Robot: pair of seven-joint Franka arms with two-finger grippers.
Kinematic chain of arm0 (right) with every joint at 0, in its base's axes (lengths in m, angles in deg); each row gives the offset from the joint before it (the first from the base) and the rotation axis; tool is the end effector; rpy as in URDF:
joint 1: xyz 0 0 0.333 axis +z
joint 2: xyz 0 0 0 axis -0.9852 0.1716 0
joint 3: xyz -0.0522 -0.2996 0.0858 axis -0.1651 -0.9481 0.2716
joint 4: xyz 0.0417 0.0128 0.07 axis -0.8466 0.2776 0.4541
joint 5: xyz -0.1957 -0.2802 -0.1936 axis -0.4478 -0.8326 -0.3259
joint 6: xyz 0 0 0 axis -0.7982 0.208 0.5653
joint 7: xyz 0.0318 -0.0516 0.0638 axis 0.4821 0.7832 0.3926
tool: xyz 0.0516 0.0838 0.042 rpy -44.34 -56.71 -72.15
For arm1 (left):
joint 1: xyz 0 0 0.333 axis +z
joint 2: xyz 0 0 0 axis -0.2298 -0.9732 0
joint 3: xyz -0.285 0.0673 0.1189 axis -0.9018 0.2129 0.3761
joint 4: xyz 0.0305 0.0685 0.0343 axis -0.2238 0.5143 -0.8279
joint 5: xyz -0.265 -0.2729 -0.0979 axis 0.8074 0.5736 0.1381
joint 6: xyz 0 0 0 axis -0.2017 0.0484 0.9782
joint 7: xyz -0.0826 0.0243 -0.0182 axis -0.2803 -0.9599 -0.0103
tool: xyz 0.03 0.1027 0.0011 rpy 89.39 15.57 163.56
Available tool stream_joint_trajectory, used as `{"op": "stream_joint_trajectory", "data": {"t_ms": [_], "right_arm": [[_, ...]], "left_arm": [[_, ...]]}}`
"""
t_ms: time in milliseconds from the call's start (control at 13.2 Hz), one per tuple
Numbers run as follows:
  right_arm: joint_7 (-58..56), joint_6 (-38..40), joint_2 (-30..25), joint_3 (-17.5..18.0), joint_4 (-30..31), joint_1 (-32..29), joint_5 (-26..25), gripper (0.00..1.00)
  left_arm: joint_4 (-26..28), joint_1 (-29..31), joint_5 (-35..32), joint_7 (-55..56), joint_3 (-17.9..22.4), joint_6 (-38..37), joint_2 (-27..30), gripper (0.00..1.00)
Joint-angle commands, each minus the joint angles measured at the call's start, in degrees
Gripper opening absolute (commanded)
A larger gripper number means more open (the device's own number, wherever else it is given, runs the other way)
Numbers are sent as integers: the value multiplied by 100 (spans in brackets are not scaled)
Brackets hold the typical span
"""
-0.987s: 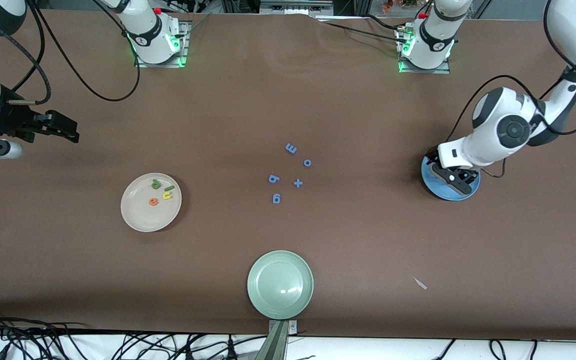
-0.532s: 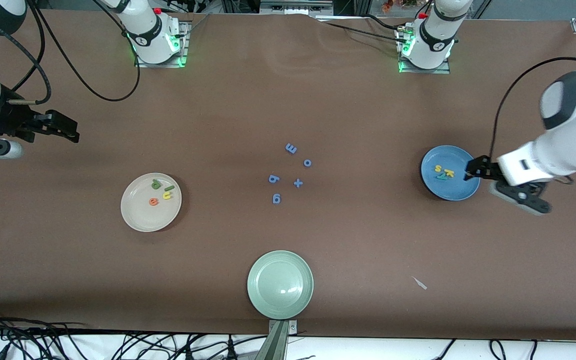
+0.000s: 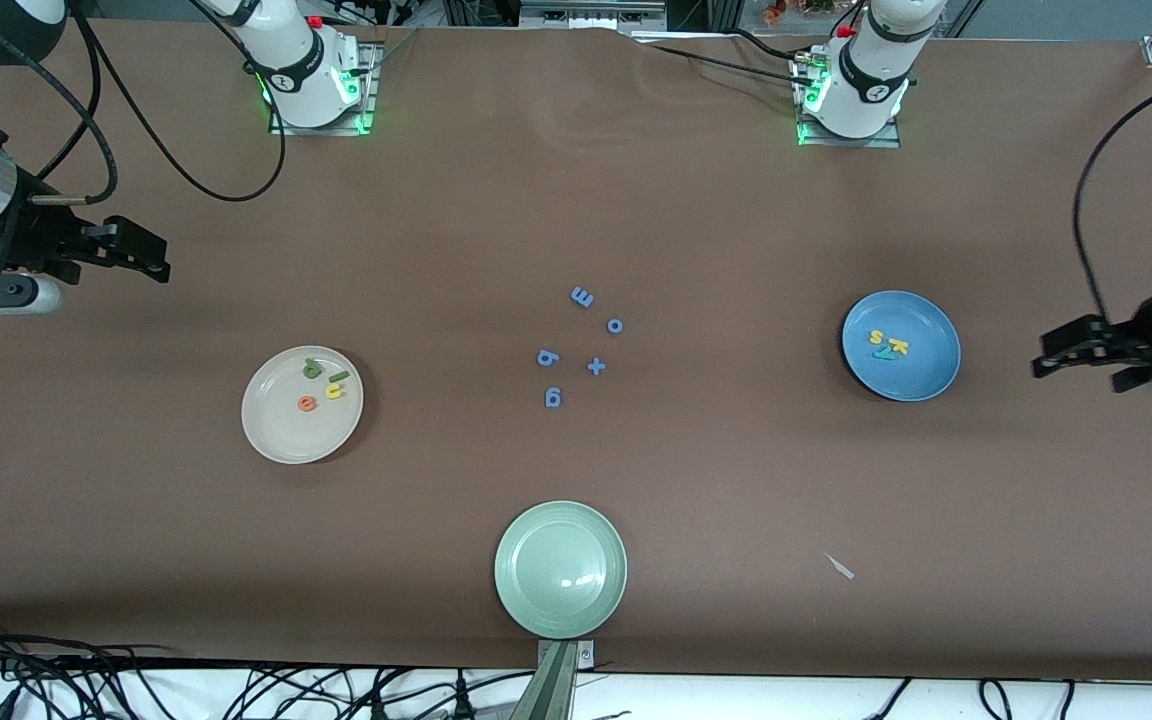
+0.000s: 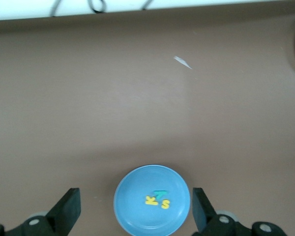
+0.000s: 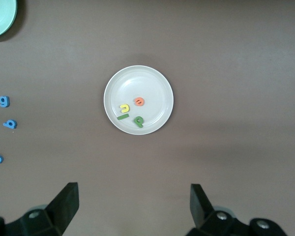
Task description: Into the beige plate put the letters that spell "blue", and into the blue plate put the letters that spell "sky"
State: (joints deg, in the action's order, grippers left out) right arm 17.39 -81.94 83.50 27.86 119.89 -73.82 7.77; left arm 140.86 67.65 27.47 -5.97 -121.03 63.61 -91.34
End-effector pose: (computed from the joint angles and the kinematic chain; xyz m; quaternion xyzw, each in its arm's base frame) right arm 0.5955 0.0624 0.6033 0.9996 0.0164 -0.0246 0.0047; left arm 0.6421 0.0839 0.5371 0.9970 -0.0447 0.0466 0.0434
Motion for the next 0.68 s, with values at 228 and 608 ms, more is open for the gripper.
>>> {"op": "stream_joint_trajectory", "data": {"t_ms": [228,608], "right_arm": [[-25,262,-73,-6,-35,-15,68,100],[-25,253,-64,-6,-44,-15,68,100]], "left_arm": [[-373,171,66,225,6,-380,225,100],[-312,-764,110,596,1151,-372,1014,100]]}}
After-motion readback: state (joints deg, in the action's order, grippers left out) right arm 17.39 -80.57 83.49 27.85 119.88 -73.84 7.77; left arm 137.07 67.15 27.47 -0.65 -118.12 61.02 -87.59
